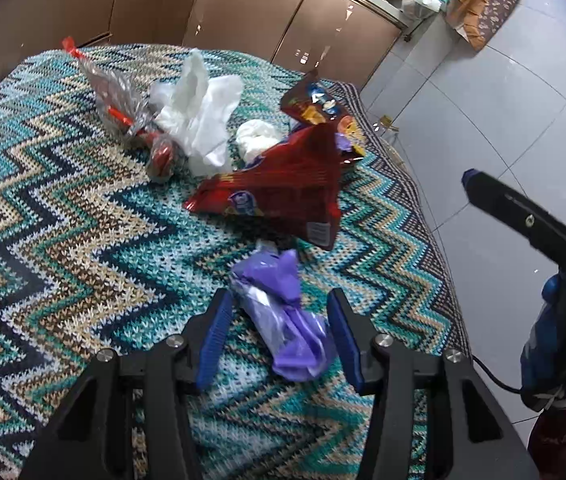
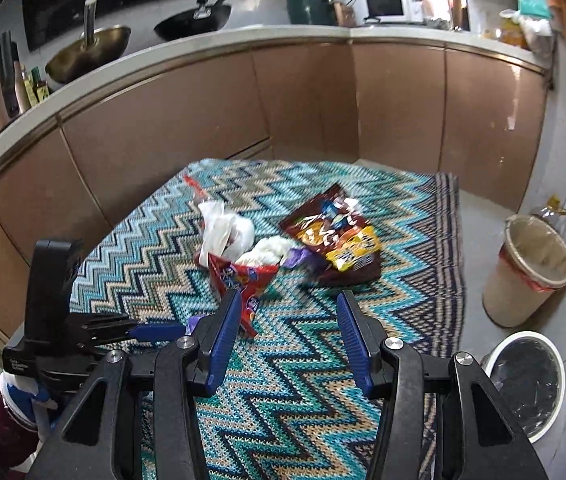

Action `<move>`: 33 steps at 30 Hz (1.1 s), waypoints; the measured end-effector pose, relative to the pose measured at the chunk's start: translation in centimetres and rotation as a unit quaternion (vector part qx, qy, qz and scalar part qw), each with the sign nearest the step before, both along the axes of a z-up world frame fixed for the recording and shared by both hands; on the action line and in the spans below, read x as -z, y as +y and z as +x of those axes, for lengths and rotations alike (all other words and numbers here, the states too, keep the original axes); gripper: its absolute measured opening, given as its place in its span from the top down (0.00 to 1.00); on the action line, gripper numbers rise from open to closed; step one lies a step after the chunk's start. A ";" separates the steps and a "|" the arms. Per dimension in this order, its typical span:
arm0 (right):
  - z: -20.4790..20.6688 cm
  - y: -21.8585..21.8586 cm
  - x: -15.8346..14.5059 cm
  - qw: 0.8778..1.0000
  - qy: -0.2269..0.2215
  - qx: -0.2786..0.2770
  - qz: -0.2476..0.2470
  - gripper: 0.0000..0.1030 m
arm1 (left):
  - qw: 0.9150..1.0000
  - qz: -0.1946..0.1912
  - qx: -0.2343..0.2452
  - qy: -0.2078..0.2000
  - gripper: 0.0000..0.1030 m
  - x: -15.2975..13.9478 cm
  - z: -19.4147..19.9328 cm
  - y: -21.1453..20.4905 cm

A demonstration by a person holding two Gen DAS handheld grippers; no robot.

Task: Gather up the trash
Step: 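Grasp the purple wrapper with the left tool while the right tool grasps the red snack bag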

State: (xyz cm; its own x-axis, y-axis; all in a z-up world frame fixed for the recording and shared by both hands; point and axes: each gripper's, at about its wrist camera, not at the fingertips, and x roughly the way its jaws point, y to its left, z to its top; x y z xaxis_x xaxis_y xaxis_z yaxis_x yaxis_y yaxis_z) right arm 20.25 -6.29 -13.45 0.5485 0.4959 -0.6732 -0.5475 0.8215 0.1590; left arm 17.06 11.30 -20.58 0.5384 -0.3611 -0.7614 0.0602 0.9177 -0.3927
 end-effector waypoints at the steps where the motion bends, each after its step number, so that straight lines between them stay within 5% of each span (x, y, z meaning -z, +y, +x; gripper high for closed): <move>1: 0.2 0.4 0.3 1.000 0.005 -0.004 0.000 0.52 | 1.000 0.000 -0.001 0.001 0.55 0.3 0.1 0.1; 7: 1.2 2.9 2.5 0.999 0.034 -0.037 -0.004 0.52 | 1.000 -0.003 -0.014 -0.006 0.66 1.0 0.3 1.1; 13: 1.9 5.0 4.0 0.996 0.056 -0.065 -0.007 0.52 | 0.999 -0.012 -0.026 -0.014 0.67 0.9 -0.8 2.9; 19: 2.7 6.5 5.3 0.995 0.069 -0.075 -0.015 0.62 | 0.999 -0.026 -0.045 -0.018 0.67 0.8 -2.0 4.8; 27: 3.1 7.7 6.2 0.992 0.088 -0.088 -0.001 0.92 | 0.997 -0.032 -0.060 -0.024 0.67 0.4 -3.6 5.5; 33: 1.8 7.6 5.1 0.993 0.071 -0.097 0.003 0.95 | 0.996 -0.025 -0.070 -0.045 0.67 -1.1 -4.6 5.4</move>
